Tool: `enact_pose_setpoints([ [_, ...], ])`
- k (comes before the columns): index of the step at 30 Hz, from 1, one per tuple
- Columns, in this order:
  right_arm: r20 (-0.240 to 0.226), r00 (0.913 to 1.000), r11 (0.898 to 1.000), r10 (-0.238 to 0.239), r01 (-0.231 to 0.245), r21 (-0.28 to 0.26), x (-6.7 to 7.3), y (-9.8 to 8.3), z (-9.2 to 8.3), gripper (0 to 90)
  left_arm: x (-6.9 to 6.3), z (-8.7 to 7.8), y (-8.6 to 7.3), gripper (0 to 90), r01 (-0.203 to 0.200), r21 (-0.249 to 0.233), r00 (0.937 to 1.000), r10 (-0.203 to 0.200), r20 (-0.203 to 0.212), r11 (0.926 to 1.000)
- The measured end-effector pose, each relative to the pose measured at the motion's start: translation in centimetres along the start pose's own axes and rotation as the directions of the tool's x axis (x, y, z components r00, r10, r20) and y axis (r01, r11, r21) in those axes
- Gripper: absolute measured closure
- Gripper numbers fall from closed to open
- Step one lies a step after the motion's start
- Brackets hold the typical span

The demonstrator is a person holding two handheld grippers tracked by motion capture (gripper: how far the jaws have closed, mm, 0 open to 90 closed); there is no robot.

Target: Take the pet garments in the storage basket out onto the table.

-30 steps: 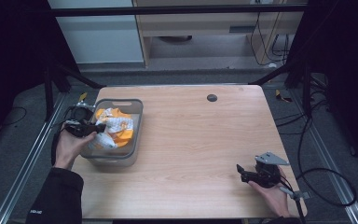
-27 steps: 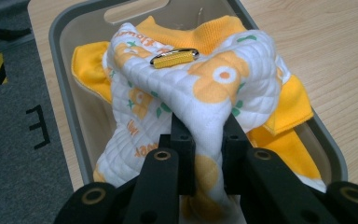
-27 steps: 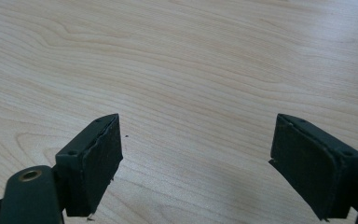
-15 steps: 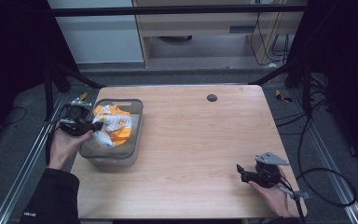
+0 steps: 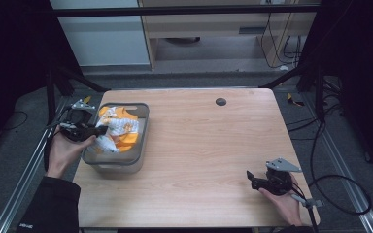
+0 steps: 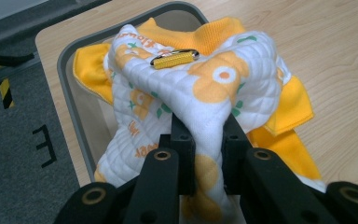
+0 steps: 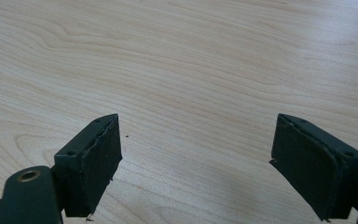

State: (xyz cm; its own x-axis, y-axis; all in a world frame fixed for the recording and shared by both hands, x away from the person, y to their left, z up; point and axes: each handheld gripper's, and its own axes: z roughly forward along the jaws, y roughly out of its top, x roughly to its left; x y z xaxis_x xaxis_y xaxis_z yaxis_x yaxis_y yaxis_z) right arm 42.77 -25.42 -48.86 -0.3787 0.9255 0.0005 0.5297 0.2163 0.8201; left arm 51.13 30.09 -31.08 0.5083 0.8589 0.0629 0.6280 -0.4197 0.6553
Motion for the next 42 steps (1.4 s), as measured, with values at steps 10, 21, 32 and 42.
enact_pose_setpoints([
  [10, 0.001, 1.0000, 1.000, -0.006, 0.006, -0.002, 0.0, 0.0, 0.0, 15.7, -1.2, -0.7, 0.5, 80.0, -0.042, -0.007, 0.9985, 0.042, 0.034, 0.9991],
  [21, 0.001, 1.0000, 1.000, -0.003, 0.003, -0.001, 0.0, 0.0, 0.0, 15.7, -2.8, -1.0, 1.2, 80.0, -0.089, -0.025, 0.9942, 0.090, 0.058, 0.9957],
  [32, 0.001, 1.0000, 1.000, -0.006, 0.006, -0.003, 0.0, 0.0, 0.0, 15.7, -4.8, -1.1, 2.2, 80.0, -0.143, -0.037, 0.9857, 0.146, 0.085, 0.9890],
  [42, 0.002, 1.0000, 1.000, -0.006, 0.006, -0.006, -0.1, 0.0, 0.0, 15.7, -6.4, -0.5, 2.8, 80.0, -0.182, -0.031, 0.9765, 0.184, 0.112, 0.9828],
])
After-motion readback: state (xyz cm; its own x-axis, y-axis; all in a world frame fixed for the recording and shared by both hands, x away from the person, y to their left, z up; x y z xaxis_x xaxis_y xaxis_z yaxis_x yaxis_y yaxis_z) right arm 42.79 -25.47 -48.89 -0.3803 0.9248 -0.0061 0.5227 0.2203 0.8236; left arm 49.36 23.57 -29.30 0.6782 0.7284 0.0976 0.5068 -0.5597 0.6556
